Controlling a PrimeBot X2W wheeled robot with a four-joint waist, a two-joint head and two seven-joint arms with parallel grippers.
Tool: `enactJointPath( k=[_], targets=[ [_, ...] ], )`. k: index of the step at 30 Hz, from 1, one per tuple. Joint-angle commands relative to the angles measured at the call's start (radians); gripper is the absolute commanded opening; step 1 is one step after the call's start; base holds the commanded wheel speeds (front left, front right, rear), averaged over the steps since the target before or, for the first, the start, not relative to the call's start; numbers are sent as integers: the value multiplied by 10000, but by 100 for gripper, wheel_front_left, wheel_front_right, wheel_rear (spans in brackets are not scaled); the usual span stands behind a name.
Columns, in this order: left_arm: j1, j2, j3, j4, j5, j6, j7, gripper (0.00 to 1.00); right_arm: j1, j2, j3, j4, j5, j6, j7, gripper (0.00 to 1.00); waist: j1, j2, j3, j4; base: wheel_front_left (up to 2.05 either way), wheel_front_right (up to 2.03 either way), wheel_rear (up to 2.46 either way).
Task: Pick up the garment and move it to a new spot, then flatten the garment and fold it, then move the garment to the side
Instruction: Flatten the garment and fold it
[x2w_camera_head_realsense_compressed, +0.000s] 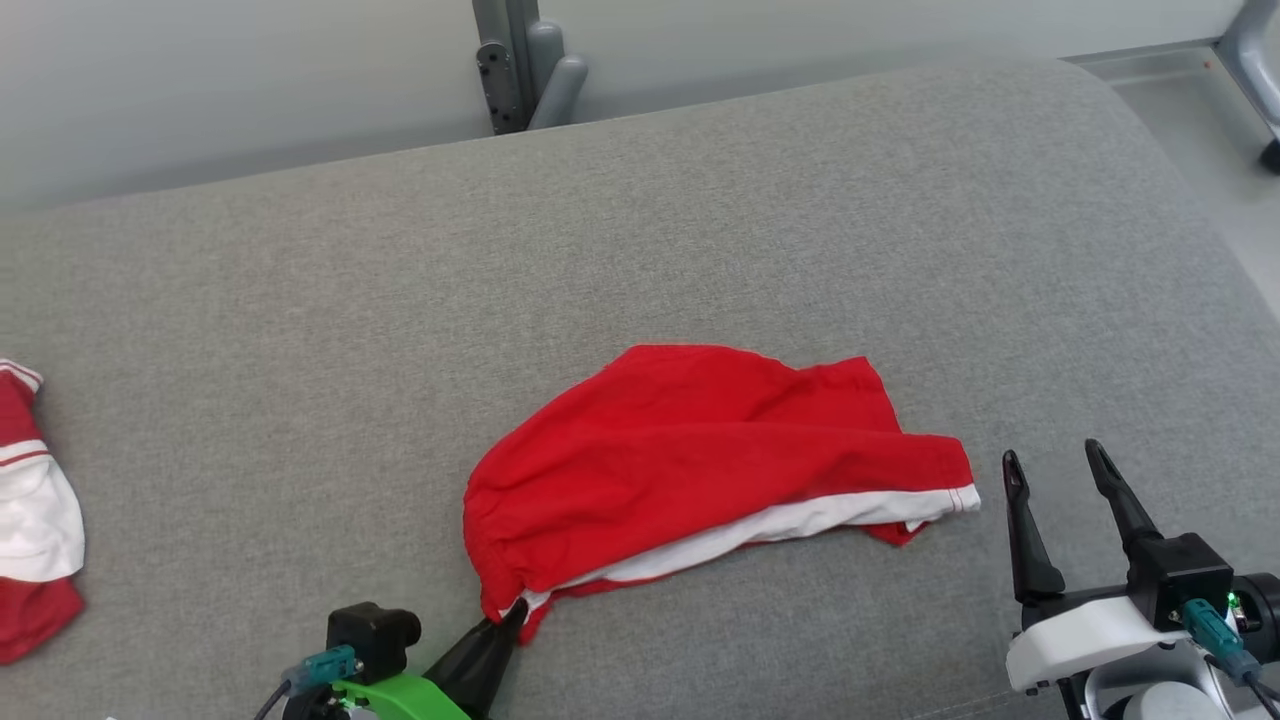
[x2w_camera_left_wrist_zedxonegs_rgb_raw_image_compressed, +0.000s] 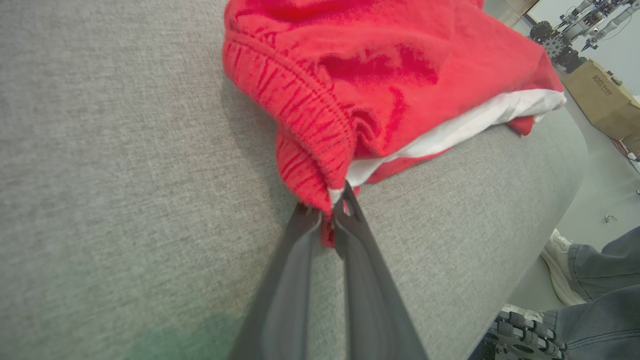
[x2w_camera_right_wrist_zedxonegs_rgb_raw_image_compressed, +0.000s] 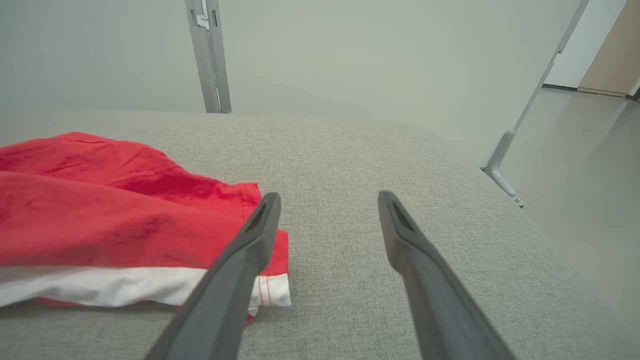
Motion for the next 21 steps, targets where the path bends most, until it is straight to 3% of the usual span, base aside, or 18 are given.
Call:
enactJointPath(
  k=[1, 2, 5, 6, 7, 13, 17, 21],
  targets=[
    [5, -61, -34, 202, -62, -112, 0, 0, 100, -29, -28, -25, -120, 1, -32, 100, 0, 54, -142, 323, 0, 0, 0],
    [-48, -115, -68, 335, -67, -174, -4, 2, 108, -31, -34, -20, -157, -1, -32, 100, 0, 54, -164, 372, 0, 0, 0],
    [-142, -259, -138, 641, -190, -300, -6, 49, 148, -29, -13, -25, -190, -1, -32, 100, 0, 54, -208, 452, 0, 0, 0],
    [-173, -273, -167, 720, -185, -337, -9, 92, 167, -31, -11, -34, -205, 1, -32, 100, 0, 54, -225, 467, 0, 0, 0],
    [-177, -270, -196, 790, -203, -359, 5, 100, 188, -31, -5, -47, -219, 1, -32, 100, 0, 54, -246, 480, 0, 0, 0],
    [49, -61, -371, 785, -150, -352, 222, 100, 269, -31, -5, -180, -292, -1, -32, 100, 0, 54, -385, 470, 0, 0, 0],
    [368, 226, -188, 297, 3, 82, 81, 100, 464, -29, -104, -392, -342, -1, -32, 100, 0, 54, -554, 459, 0, 0, 0],
    [821, 499, 199, -457, 290, 789, -41, 100, 711, -29, -263, -683, -441, 1, -32, 100, 0, 54, -769, 551, 0, 0, 0]
  ],
)
